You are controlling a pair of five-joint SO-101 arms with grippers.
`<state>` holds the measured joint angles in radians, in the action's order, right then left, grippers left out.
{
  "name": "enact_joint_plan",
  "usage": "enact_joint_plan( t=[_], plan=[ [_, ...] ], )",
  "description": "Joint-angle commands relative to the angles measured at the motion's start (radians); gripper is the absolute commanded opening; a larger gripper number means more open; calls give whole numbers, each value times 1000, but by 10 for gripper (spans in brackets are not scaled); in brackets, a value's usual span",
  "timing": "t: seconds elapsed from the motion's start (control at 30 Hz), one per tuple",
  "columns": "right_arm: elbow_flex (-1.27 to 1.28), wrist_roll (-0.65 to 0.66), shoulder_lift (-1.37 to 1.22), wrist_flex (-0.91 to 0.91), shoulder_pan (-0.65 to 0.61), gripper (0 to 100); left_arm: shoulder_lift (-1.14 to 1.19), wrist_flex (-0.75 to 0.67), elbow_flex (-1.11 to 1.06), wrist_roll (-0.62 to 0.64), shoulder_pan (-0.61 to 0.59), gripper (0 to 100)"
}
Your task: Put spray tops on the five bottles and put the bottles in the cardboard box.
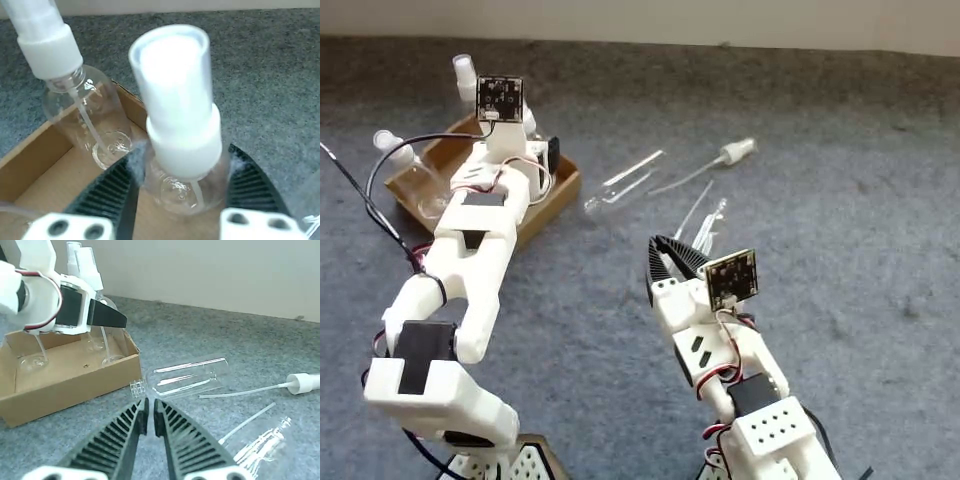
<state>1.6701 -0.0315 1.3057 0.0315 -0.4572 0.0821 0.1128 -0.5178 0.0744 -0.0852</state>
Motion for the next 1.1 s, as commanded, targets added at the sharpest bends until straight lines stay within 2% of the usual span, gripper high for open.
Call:
enact_joint_plan(
  t=[0.0, 0.3, 0.43, 0.9, 1.07],
  plan=[
    [154, -2, 4, -4, 12, 26, -15, -26, 65, -9, -8, 46],
    [154, -2, 4, -4, 12, 26, -16, -26, 68, -18, -7, 53],
    [154, -2, 4, -4, 12, 26, -16, -26, 65, -51, -5, 118],
    [154, -2, 4, -4, 13, 26, -18, -25, 64, -51, -10, 116],
    [154, 2, 4, -4, 13, 26, -25, 32, 73, -49, -8, 202]
  ],
)
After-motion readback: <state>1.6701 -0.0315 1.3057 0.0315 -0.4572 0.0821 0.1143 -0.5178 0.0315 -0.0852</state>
